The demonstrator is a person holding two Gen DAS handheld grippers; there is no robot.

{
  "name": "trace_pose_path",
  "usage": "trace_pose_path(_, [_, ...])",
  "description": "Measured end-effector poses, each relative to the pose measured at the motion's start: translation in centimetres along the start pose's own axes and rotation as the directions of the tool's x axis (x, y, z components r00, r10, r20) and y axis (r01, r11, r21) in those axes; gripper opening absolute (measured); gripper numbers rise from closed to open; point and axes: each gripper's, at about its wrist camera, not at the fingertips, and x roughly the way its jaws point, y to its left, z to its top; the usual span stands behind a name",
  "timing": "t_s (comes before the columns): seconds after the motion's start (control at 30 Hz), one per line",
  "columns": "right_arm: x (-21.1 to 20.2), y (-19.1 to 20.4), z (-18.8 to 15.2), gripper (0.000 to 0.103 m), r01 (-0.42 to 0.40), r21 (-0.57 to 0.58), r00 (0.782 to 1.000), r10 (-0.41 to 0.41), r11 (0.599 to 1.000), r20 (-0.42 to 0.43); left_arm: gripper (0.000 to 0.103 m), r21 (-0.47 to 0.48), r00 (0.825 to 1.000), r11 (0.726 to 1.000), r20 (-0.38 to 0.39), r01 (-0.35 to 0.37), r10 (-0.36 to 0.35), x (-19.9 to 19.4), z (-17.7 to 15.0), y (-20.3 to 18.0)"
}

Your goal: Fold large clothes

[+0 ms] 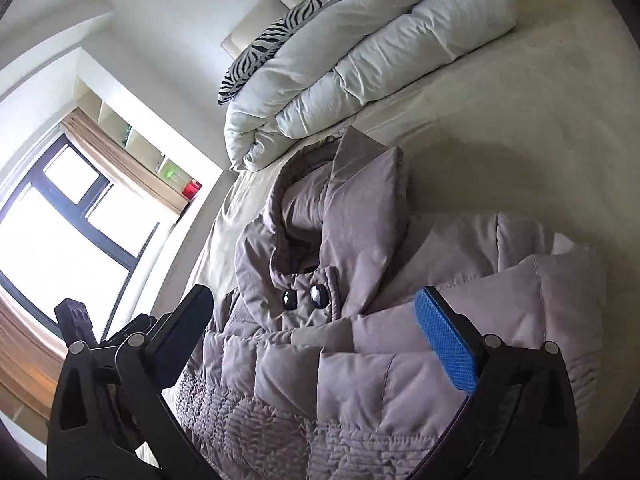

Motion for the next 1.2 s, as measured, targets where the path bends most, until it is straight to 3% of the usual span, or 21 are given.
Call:
trace_pose_path(0.13, [3.4, -2.9, 4.6, 0.102, -0.007, 0.109, 0.996, 0.016, 0.994, -0.088, 0.103, -0.078, 0.994, 0.995, -0.085, 0.061, -0.068, 5.1, 3.9, 0.3])
trace_pose_path(0.27, [7.8, -5.7, 8.6, 0.102, -0.001, 0.190, 0.983, 0.036, 0.982, -0.178, 0.103, -0.161, 0.960, 0.980, -0.236, 0.115, -0.151, 11.3, 6.1, 0.5])
trace_pose_path(0.33, [9.6, -6.5, 10.2, 0.102, 0.019, 0.191, 0.982, 0.017, 0.981, -0.189, 0.103, -0.164, 0.952, 0.981, -0.270, 0.102, -0.144, 13.8, 6.4, 0.5])
trace_pose_path(0.4, [11.6, -7.5, 11.6, 0.102, -0.001, 0.227, 0.977, 0.049, 0.974, -0.206, 0.103, -0.157, 0.942, 0.985, -0.314, 0.072, -0.119, 16.3, 6.6, 0.4])
trace_pose_path(0.5, [14.1, -8.6, 12.7, 0.101, 0.062, 0.224, 0.970, -0.006, 0.973, -0.243, 0.100, -0.183, 0.927, 0.981, -0.355, 0.058, -0.121, 19.2, 6.7, 0.5])
trace_pose_path(0.57, [16.1, -8.8, 12.8, 0.094, 0.076, 0.210, 0.961, -0.016, 0.975, -0.275, 0.093, -0.208, 0.921, 0.976, -0.364, 0.065, -0.139, 20.8, 6.8, 0.6])
trace_pose_path(0.6, [17.0, -8.6, 12.8, 0.086, 0.086, 0.192, 0.956, -0.027, 0.978, -0.293, 0.089, -0.224, 0.918, 0.973, -0.369, 0.060, -0.142, 21.5, 6.9, 0.7])
trace_pose_path(0.67, [18.3, -8.1, 13.0, 0.076, 0.082, 0.167, 0.954, -0.029, 0.982, -0.299, 0.070, -0.256, 0.912, 0.964, -0.375, 0.071, -0.167, 22.4, 7.0, 0.8])
trace_pose_path(0.7, [18.6, -7.7, 13.2, 0.061, 0.072, 0.152, 0.957, -0.025, 0.986, -0.289, 0.062, -0.263, 0.912, 0.961, -0.370, 0.081, -0.178, 22.6, 7.1, 0.6])
trace_pose_path(0.73, [18.7, -7.2, 13.5, 0.044, 0.077, 0.132, 0.960, -0.038, 0.988, -0.278, 0.044, -0.259, 0.912, 0.962, -0.368, 0.087, -0.182, 22.7, 7.2, 0.2])
trace_pose_path(0.77, [18.7, -6.7, 13.7, 0.037, 0.093, 0.106, 0.963, -0.062, 0.990, -0.264, 0.028, -0.239, 0.914, 0.967, -0.368, 0.084, -0.171, 22.6, 7.3, -0.3])
trace_pose_path(0.87, [17.8, -4.9, 14.0, 0.020, 0.120, 0.025, 0.967, -0.111, 0.993, -0.230, 0.010, -0.191, 0.935, 0.976, -0.318, 0.101, -0.159, 20.7, 7.7, -1.7])
trace_pose_path(1.0, [14.3, -2.4, 13.5, 0.011, 0.105, -0.061, 0.981, -0.113, 0.993, -0.157, 0.008, -0.153, 0.956, 0.971, -0.200, 0.184, -0.212, 15.3, 7.6, -3.4])
trace_pose_path(1.07, [11.2, -0.9, 12.9, 0.010, 0.066, -0.118, 0.993, -0.077, 0.991, -0.093, 0.008, -0.073, 0.967, 0.976, -0.135, 0.206, -0.214, 11.8, 6.9, -5.0])
trace_pose_path(1.2, [3.7, 2.8, 10.2, 0.010, -0.022, -0.280, 1.000, 0.021, 0.960, -0.005, 0.007, 0.013, 0.968, 0.969, -0.027, 0.248, -0.248, 5.2, 3.6, -7.3])
